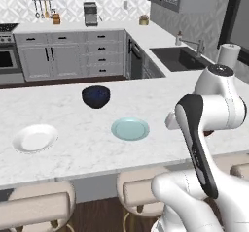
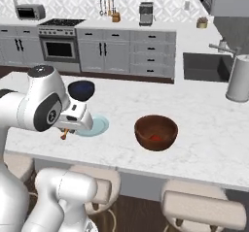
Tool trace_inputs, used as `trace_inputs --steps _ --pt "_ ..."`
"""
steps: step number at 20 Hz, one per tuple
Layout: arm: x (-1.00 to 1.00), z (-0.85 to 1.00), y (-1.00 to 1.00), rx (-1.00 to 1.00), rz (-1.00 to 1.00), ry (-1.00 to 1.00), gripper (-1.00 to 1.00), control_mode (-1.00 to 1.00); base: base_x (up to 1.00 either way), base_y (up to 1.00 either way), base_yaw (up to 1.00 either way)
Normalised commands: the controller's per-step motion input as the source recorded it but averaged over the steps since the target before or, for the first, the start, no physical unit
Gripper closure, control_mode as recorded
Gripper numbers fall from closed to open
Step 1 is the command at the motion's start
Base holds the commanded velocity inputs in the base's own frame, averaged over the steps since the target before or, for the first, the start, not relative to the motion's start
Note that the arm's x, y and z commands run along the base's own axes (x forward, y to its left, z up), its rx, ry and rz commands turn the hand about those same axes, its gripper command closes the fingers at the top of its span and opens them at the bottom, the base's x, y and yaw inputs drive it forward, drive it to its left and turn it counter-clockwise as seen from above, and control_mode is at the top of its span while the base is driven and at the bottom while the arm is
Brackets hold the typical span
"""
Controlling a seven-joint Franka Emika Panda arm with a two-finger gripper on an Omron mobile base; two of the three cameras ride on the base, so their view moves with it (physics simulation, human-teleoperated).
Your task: Pick the chicken drumstick and bell pepper from their plates and place them in the bowl. Then put the bowl in the fridge.
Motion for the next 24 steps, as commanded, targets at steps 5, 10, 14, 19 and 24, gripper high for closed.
trace_inputs --steps 5,10,14,19,24 --pt "0.00 0.00 0.00 0.00 0.00 0.00 1.00 1.00 0.00 -0.81 0.00" --pt "0.00 0.00 0.00 0.00 0.00 0.00 1.00 1.00 0.03 -0.59 0.00" --pt "0.00 0.00 0.00 0.00 0.00 0.00 1.00 1.00 0.28 -0.14 0.00" --pt "0.00 0.00 0.00 0.00 0.00 0.00 1.00 1.00 0.53 0.03 0.00" --pt "0.06 0.00 0.00 0.00 0.00 0.00 1.00 -1.00 0.28 -0.01 0.00"
